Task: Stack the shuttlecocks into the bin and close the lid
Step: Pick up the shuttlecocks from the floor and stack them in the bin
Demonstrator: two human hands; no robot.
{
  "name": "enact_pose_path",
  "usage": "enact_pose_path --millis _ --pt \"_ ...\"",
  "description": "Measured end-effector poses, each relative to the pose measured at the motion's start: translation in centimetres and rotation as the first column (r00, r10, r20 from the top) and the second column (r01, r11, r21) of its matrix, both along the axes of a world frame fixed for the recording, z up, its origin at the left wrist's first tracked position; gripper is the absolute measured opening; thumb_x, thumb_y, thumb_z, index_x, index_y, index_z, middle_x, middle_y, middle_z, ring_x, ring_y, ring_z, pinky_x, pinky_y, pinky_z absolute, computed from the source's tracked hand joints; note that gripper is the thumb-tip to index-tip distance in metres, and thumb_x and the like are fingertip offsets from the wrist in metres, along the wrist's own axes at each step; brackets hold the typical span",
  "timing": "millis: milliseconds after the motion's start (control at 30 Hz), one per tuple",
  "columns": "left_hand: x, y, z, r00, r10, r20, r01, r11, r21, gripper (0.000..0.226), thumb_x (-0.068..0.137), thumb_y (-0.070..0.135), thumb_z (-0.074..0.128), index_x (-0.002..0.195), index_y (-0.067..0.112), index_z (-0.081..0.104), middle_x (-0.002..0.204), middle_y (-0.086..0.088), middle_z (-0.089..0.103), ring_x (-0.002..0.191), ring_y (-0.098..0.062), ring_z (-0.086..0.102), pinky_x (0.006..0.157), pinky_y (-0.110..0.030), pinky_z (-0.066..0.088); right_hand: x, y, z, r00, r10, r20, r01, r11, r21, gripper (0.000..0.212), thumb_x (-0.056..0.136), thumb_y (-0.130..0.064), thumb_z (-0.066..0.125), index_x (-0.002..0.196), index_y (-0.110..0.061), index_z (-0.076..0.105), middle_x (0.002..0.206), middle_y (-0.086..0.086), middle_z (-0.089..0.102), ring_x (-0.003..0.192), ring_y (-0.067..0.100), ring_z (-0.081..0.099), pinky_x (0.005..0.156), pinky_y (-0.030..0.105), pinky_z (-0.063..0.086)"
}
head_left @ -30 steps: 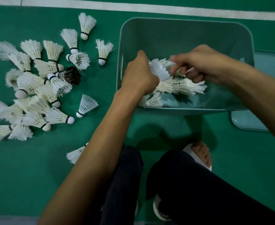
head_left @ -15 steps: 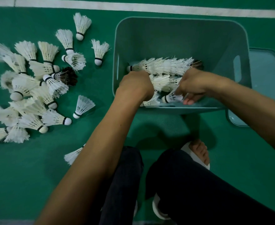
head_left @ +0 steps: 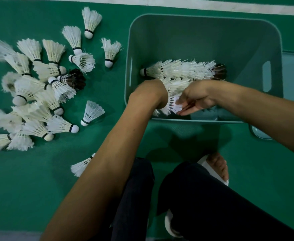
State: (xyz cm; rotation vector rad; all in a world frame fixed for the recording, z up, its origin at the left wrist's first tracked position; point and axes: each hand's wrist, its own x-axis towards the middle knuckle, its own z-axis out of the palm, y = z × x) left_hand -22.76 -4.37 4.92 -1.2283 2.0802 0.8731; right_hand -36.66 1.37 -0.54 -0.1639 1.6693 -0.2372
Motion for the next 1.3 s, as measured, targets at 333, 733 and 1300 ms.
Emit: enact_pose_path --millis 333,733,1300 --pt "0.6 0.2 -0.2 0.998 0.044 -0.055 -0.041 0.998 0.056 0.021 0.096 -0.002 0.050 0.090 0.000 0.070 0.092 -0.011 0.076 0.069 -0.023 0.067 0.072 -0.035 0.058 1.0 -0.1 -0.2 0.881 0.419 -0.219 -0.431 0.902 -0.005 0.021 0.094 -0.013 0.071 0.089 0.001 0.057 0.077 0.015 0.061 0.061 0.024 0.060 0.069 0.037 0.060" --pt "6.3 0.5 6.3 0.763 0.142 -0.631 -0.333 0.922 -0.196 0.024 0.089 0.019 0.066 0.111 0.023 0.073 0.094 0.000 0.076 0.085 -0.019 0.072 0.080 -0.035 0.058 3.1 2.0 11.7 0.783 -0.015 -0.621 -0.402 0.749 -0.526 0.024 0.090 -0.026 0.071 0.075 -0.008 0.078 0.072 0.006 0.077 0.056 0.017 0.071 0.052 0.025 0.054" --pt "28.1 9.6 -7.7 0.761 0.645 -0.071 -0.646 0.743 -0.175 0.034 0.068 0.023 0.087 0.097 0.019 0.071 0.098 -0.010 0.068 0.094 -0.033 0.066 0.068 -0.033 0.045 22.0 -0.5 1.7 0.707 0.452 -0.544 -0.703 0.531 -0.472 0.039 0.095 -0.010 0.056 0.132 -0.016 0.064 0.159 0.018 0.030 0.149 0.035 0.024 0.117 0.039 0.025"
